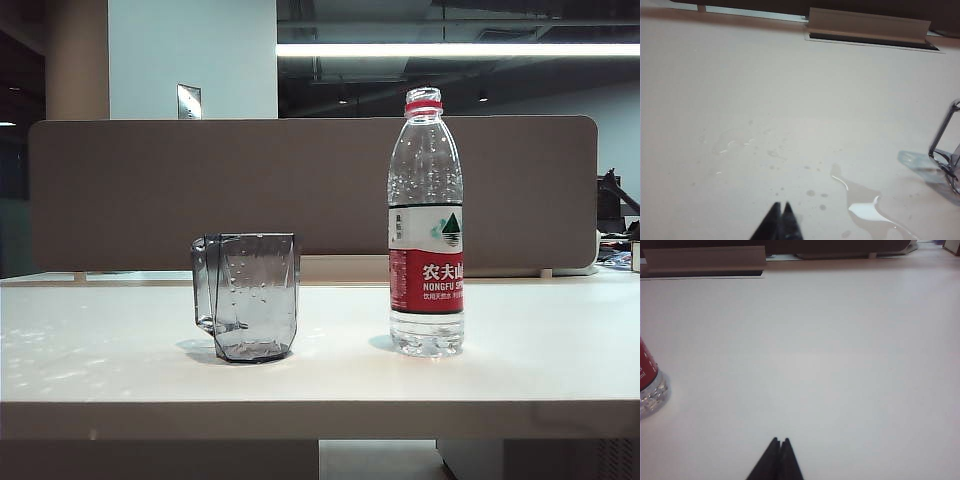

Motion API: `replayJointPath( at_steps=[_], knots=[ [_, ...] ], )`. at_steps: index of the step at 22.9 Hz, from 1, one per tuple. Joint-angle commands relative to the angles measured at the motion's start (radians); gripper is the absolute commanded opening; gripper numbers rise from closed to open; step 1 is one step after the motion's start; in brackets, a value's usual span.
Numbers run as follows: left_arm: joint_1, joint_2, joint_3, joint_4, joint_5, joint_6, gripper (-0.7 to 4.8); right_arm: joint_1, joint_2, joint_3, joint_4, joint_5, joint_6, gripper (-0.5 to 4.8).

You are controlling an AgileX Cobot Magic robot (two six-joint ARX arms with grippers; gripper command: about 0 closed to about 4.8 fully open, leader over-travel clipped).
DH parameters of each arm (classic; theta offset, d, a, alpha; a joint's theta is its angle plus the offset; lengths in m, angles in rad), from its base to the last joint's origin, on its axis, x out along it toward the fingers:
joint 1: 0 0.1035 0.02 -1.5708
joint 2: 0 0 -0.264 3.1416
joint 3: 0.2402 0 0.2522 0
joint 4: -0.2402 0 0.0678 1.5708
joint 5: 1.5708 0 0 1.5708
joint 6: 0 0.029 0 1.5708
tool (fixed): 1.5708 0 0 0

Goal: Pick up the mineral water bottle on the table and pour water into the mug until it's half full.

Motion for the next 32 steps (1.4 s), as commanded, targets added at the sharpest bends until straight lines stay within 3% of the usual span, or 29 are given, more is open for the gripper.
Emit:
replayJointPath(
  at_steps=[1, 15, 22, 25, 32],
  knots=[
    [0.001, 0.001, -0.003, 0.005, 0.000, 0.000, -0.05, 0.002, -0.001, -0.008, 0.011, 0.001, 0.004, -0.05],
    [0.000, 0.015, 0.008, -0.003, 0.000, 0.000, -0.05, 0.002, -0.001, -0.008, 0.011, 0.001, 0.004, -0.05],
    [-0.016, 0.176, 0.155, -0.150, -0.005, 0.000, -0.05, 0.002, -0.001, -0.008, 0.011, 0.001, 0.004, -0.05],
    [-0.071, 0.241, 0.238, -0.210, -0.013, 0.000, -0.05, 0.002, -0.001, -0.008, 0.011, 0.001, 0.004, -0.05],
    [-0.261, 0.393, 0.425, -0.213, -0.012, 0.000, -0.05, 0.002, -0.001, -0.008, 0.011, 0.001, 0.004, -0.05]
  ],
)
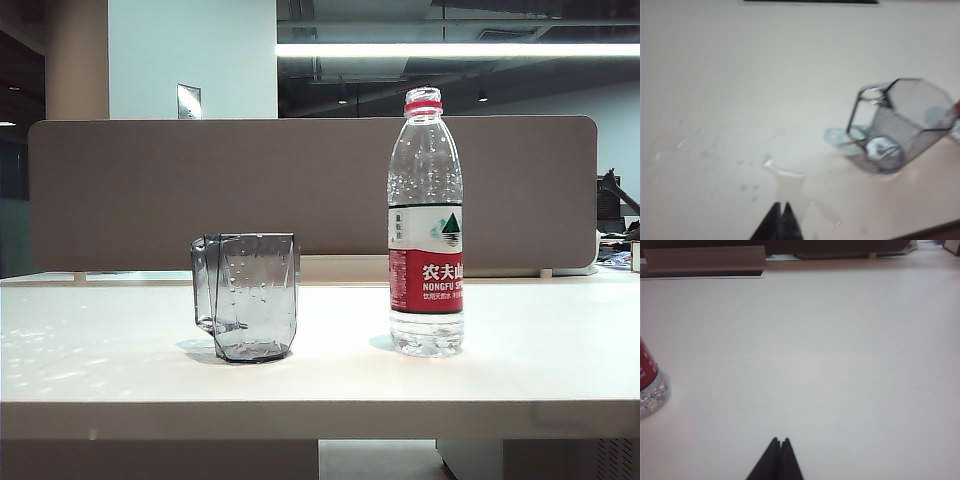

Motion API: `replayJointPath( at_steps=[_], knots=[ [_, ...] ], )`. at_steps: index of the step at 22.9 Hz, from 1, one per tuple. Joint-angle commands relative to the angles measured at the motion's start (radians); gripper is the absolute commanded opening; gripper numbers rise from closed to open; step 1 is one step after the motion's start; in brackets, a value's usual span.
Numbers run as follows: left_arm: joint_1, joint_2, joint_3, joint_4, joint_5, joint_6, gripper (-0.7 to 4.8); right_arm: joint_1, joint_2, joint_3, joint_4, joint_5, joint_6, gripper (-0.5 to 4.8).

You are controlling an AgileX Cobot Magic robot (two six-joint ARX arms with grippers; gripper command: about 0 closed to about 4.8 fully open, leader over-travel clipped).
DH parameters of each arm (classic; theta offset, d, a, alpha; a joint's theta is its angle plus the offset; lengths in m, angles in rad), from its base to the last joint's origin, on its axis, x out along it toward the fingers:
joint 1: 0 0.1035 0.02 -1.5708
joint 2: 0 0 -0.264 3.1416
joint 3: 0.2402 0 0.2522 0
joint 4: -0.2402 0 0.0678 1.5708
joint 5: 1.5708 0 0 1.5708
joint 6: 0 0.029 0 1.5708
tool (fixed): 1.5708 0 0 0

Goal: Pick up the mineral water bottle on the table and pour water into the mug until it's half full.

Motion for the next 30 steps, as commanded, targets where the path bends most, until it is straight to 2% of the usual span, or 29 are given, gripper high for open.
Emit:
replayJointPath(
  at_steps=[1, 6, 11, 30],
  knots=[
    [-0.066, 0.051, 0.083, 0.010, 0.000, 0.000, -0.05, 0.002, -0.001, -0.008, 0.011, 0.001, 0.003, -0.05],
    [-0.132, 0.116, 0.194, 0.008, 0.005, -0.004, -0.05, 0.001, -0.001, -0.008, 0.011, 0.001, 0.003, -0.05],
    [-0.253, 0.126, 0.209, -0.021, 0.007, 0.023, -0.05, 0.001, -0.001, -0.008, 0.011, 0.001, 0.003, -0.05],
    [-0.258, 0.149, 0.209, -0.035, 0.004, 0.026, -0.05, 0.002, -0.001, -0.008, 0.014, 0.000, 0.005, -0.05]
  ],
)
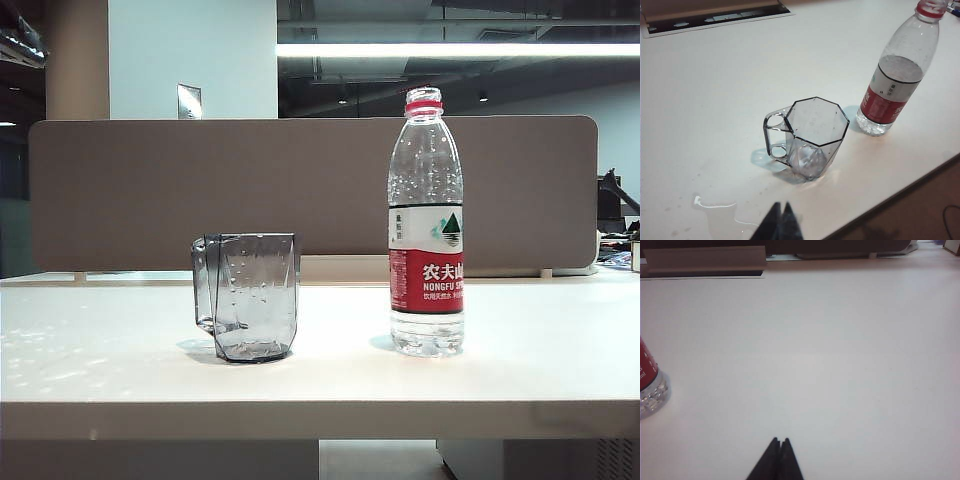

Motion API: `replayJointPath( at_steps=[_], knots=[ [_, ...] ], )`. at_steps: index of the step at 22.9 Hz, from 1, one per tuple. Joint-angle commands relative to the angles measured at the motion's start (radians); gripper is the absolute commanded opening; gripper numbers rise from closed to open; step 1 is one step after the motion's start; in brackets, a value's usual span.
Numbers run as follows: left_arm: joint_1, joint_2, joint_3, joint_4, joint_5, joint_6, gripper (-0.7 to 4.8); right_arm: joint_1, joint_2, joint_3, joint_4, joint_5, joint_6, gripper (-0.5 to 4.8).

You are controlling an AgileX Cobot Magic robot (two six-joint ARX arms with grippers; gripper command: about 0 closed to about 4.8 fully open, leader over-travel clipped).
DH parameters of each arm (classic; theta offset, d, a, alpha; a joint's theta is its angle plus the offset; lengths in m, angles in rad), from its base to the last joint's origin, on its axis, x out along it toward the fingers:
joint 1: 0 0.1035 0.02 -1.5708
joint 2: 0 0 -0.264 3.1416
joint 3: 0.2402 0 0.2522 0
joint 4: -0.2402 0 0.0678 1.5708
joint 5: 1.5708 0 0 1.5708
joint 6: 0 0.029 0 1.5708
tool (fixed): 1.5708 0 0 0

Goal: Pick up the mineral water bottle on the table and pour water into the mug until it's half full.

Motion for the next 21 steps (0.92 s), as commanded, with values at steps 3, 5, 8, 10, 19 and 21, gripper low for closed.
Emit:
replayJointPath(
  at_steps=[3, 5, 8, 10, 19, 21],
  knots=[
    [0.000, -0.001, 0.003, 0.006, -0.003, 0.000, -0.05, 0.002, -0.001, -0.007, 0.026, -0.060, 0.231, 0.02],
    [0.000, -0.001, 0.003, 0.007, -0.003, 0.000, -0.05, 0.002, -0.001, 0.027, 0.058, -0.171, 0.244, 0.04],
    [0.000, -0.001, 0.003, 0.007, -0.003, 0.000, -0.05, 0.002, 0.003, 0.226, 0.005, -0.155, 0.218, 0.05],
    [0.000, -0.001, 0.003, 0.007, -0.003, 0.000, -0.05, 0.001, 0.038, 0.405, -0.093, -0.089, 0.103, 0.15],
    [0.000, -0.001, 0.003, 0.007, -0.003, 0.000, -0.05, 0.003, 0.744, 1.192, -0.607, -0.099, -0.266, 1.22],
    [0.000, -0.001, 0.003, 0.008, -0.003, 0.000, -0.05, -0.001, 0.848, 1.191, -0.554, -0.121, -0.254, 1.22]
  ],
)
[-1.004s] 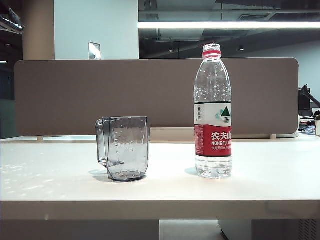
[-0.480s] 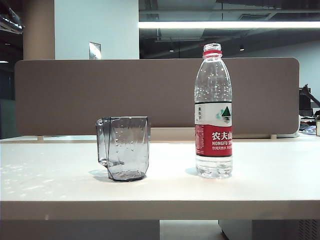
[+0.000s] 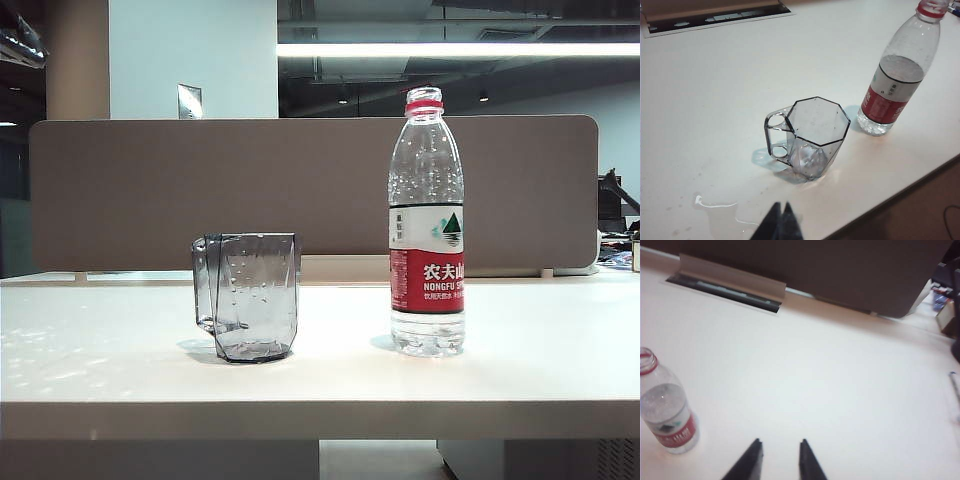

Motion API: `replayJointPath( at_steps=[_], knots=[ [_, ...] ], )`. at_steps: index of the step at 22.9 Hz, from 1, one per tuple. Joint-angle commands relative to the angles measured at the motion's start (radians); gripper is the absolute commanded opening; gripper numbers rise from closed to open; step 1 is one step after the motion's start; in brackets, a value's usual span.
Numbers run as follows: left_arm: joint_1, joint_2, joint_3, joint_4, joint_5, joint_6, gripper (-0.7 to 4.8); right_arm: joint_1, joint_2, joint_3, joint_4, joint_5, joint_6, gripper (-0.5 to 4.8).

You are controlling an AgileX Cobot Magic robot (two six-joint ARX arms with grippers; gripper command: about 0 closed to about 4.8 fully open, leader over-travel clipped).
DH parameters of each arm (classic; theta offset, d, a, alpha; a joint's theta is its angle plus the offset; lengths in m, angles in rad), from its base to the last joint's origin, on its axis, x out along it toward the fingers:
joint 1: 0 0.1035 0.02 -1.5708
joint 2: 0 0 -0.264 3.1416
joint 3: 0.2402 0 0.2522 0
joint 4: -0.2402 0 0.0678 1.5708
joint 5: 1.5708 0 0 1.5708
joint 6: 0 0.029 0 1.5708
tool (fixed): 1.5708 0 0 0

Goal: Pick up the mineral water bottle on the table and pour water into the mug until it's half full.

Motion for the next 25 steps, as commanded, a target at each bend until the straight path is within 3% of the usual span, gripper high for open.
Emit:
replayJointPath(
  at_steps=[1, 3, 8, 11, 14, 16, 19, 22, 23, 25],
  knots=[
    [0.000, -0.001, 0.003, 0.007, -0.002, 0.000, -0.05, -0.004, 0.133, -0.013, 0.063, -0.017, 0.006, 1.24],
    [0.000, -0.001, 0.003, 0.006, -0.002, 0.000, -0.05, 0.008, 0.213, -0.060, 0.112, -0.016, 0.031, 1.62],
    [0.000, -0.002, 0.003, 0.010, -0.002, 0.000, -0.05, 0.024, 0.199, -0.365, 0.452, -0.002, 0.203, 1.70],
    [0.000, -0.004, 0.003, 0.014, -0.001, 0.000, -0.05, 0.025, 0.165, -0.643, 0.779, -0.106, 0.370, 1.71],
    [0.000, -0.004, 0.003, 0.016, -0.002, 0.000, -0.05, 0.039, 0.173, -0.895, 1.239, -0.209, 0.496, 1.71],
    [0.000, -0.004, 0.003, 0.014, -0.004, 0.000, -0.05, 0.085, 0.193, -0.974, 1.386, -0.209, 0.487, 1.78],
    [0.000, -0.004, 0.003, 0.014, -0.006, 0.000, -0.05, 0.160, 0.229, -1.004, 1.387, -0.191, 0.378, 2.13],
    [0.000, -0.005, 0.003, 0.015, -0.006, 0.000, -0.05, 0.314, 0.304, -1.007, 1.417, -0.019, 0.163, 2.13],
    [0.000, -0.005, 0.003, 0.015, -0.006, 0.000, -0.05, 0.340, 0.319, -1.007, 1.430, 0.017, 0.146, 2.16],
    [0.000, -0.005, 0.003, 0.015, -0.005, 0.000, -0.05, 0.394, 0.396, -1.009, 1.509, 0.092, 0.140, 2.82]
  ],
)
